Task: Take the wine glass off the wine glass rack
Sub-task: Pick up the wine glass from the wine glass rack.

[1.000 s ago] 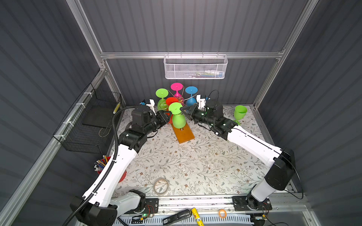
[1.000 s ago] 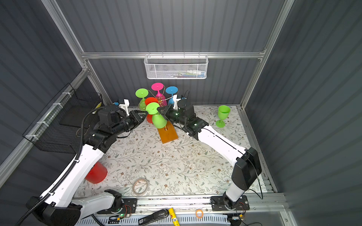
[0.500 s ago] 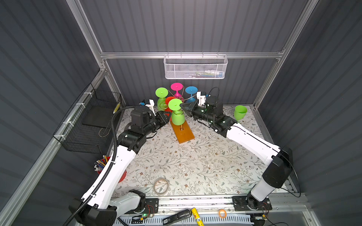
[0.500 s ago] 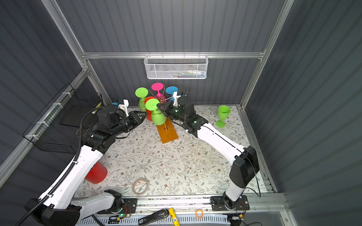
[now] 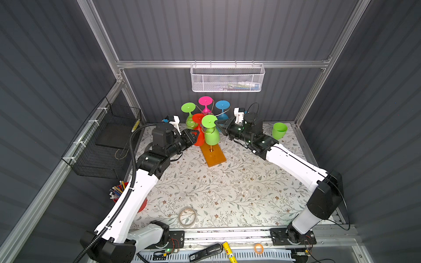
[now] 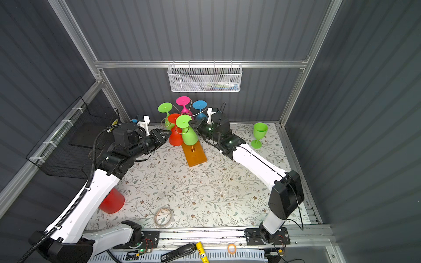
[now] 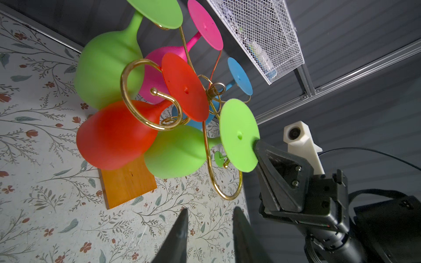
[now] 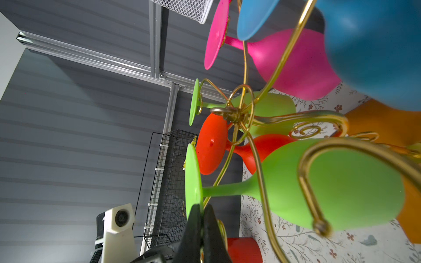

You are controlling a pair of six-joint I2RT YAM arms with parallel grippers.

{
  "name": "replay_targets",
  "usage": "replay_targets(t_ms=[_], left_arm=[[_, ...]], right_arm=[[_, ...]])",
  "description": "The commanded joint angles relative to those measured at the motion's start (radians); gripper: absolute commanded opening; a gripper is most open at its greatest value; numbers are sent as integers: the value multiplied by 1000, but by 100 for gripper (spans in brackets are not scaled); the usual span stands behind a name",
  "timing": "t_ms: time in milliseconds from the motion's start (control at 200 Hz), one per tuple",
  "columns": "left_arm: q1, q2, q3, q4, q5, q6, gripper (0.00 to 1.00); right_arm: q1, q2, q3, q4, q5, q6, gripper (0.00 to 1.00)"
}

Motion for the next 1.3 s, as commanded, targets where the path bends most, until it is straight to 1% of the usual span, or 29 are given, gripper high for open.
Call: replay_targets(t_ms=[0, 600, 781, 1051, 1296], left_arm=[[3, -12, 24, -6, 3, 17, 34], [3, -21, 11, -11, -3, 16, 34], [3, -27, 6, -22, -12, 30, 35], [1, -39, -18, -48, -24, 83, 37], [1, -76, -58, -64, -25, 94, 38]], right_arm=[[-2, -57, -30, 44, 14, -6, 0], [-7, -198, -160, 34, 43, -34, 0], [-7, -258, -232, 31, 49, -50, 0], [-5, -383, -346, -30, 78, -110, 0], [9, -496, -432, -116, 89, -202, 0]])
